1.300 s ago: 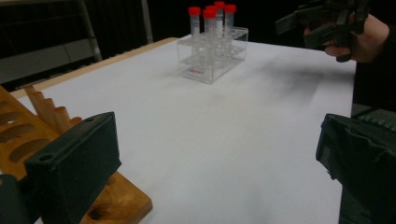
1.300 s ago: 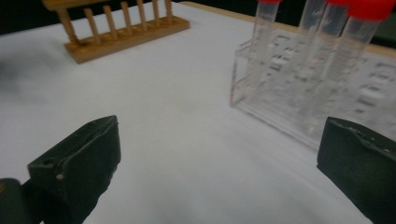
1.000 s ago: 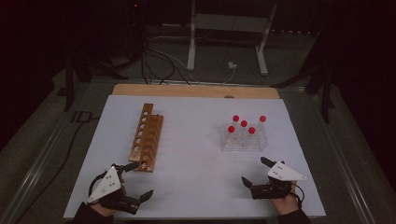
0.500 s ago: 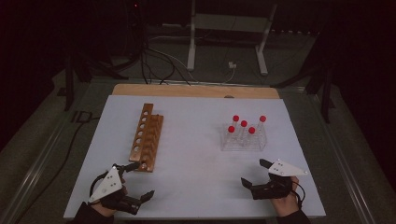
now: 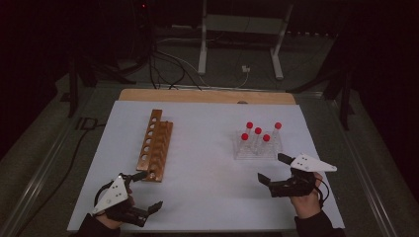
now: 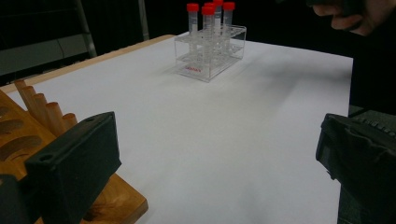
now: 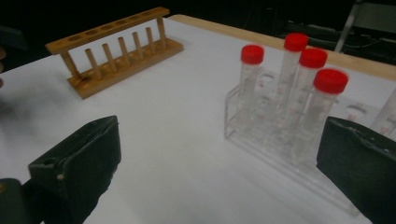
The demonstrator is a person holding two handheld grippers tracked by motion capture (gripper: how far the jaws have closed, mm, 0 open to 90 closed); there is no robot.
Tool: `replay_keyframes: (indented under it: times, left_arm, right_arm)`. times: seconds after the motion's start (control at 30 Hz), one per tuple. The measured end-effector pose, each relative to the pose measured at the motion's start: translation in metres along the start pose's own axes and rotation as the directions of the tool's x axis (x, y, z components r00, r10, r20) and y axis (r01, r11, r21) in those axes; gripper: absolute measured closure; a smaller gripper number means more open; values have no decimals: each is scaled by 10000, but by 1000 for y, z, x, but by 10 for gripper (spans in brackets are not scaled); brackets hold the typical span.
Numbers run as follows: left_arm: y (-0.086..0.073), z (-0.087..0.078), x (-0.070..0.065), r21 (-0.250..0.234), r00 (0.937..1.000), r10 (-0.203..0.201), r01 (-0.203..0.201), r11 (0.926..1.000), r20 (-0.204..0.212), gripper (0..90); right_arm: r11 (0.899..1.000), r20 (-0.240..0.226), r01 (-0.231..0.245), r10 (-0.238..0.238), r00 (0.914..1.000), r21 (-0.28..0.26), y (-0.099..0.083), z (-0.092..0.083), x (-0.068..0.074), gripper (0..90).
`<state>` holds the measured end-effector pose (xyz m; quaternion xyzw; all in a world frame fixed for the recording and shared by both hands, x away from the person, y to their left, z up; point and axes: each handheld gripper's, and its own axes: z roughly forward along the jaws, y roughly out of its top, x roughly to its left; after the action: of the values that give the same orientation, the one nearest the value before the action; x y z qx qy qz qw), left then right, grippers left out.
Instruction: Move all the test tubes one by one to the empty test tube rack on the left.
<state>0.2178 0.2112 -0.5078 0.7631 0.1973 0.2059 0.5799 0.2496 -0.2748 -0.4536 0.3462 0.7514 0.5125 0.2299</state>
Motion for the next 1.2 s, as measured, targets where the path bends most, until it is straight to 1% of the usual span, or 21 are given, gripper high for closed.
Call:
replay_keyframes:
  times: [0.07,0.2,0.23,0.27,0.37,0.4,0.43,0.47,0.5,0.57,0.6,0.63,0.67,0.73,0.9,0.97,1.0,1.1,1.13,1.17,1.2]
  left_arm:
    - [0,0,0,0,10000,3,-3,10000,7,4]
    - [0,0,0,-6,10000,-12,12,10000,32,4]
    - [0,0,0,-9,10000,-14,14,10000,36,4]
    - [0,0,0,-19,10000,-18,18,10000,42,4]
    - [0,0,0,-13,10000,-18,18,10000,53,4]
    - [0,0,0,-10,10000,-29,29,10000,52,4]
    - [0,0,0,-11,10000,-34,34,10000,61,4]
    - [0,0,0,-14,10000,-30,30,10000,67,4]
    - [0,0,0,-14,10000,-31,31,10000,74,4]
    - [0,0,0,-25,10000,-39,39,10000,87,4]
    - [0,0,0,-25,9999,-54,54,10000,86,4]
    - [0,0,1,-30,9999,-62,62,10000,92,4]
    - [0,0,1,-38,9999,-75,76,10000,98,4]
    - [0,0,1,-42,9999,-79,79,10000,105,4]
    - [0,0,1,-41,9999,-72,73,10000,125,4]
    - [0,0,1,-48,9999,-82,83,10000,136,4]
    - [0,0,1,-45,9999,-83,83,10000,138,4]
    - [0,0,1,-48,9999,-74,75,10000,147,4]
    - [0,0,1,-48,9999,-70,70,10000,157,4]
    - [0,0,1,-47,9998,-79,80,10000,164,4]
    - [0,0,1,-34,9999,-62,63,10000,156,4]
  right_arm:
    - [10000,7,-11,11,10000,-61,2,1,-2,0]
    - [9999,80,-88,89,9999,-140,11,3,-11,0]
    - [9999,86,-116,117,9999,-114,13,4,-13,0]
    - [9998,236,-172,174,9996,-52,17,6,-17,0]
    - [9995,277,-314,314,9991,-19,20,9,-22,0]
    - [9994,390,-307,302,9988,134,22,13,-27,0]
    - [9994,390,-307,302,9988,134,22,13,-27,0]
    - [9994,406,-326,322,9987,86,23,17,-32,0]
    - [9994,406,-326,322,9987,86,23,17,-32,0]
    - [9988,680,-403,383,9970,287,23,25,-38,0]
    - [9988,680,-403,383,9970,287,23,25,-38,0]
    - [9979,796,-487,451,9958,432,21,31,-42,0]
    - [9979,796,-487,451,9958,432,21,31,-42,0]
    - [9966,876,-608,558,9946,553,20,36,-46,1]
    - [9945,1277,-679,573,9902,803,15,48,-56,82]
    - [9936,1308,-694,574,9897,891,14,50,-57,82]
    - [9921,1416,-734,586,9882,1020,12,53,-59,107]
    - [9903,1533,-749,565,9866,1172,10,57,-60,127]
    - [9885,1583,-783,574,9857,1293,8,60,-61,162]
    - [9885,1583,-783,574,9857,1293,8,60,-61,162]
    - [9880,1616,-771,550,9853,1337,7,62,-62,188]
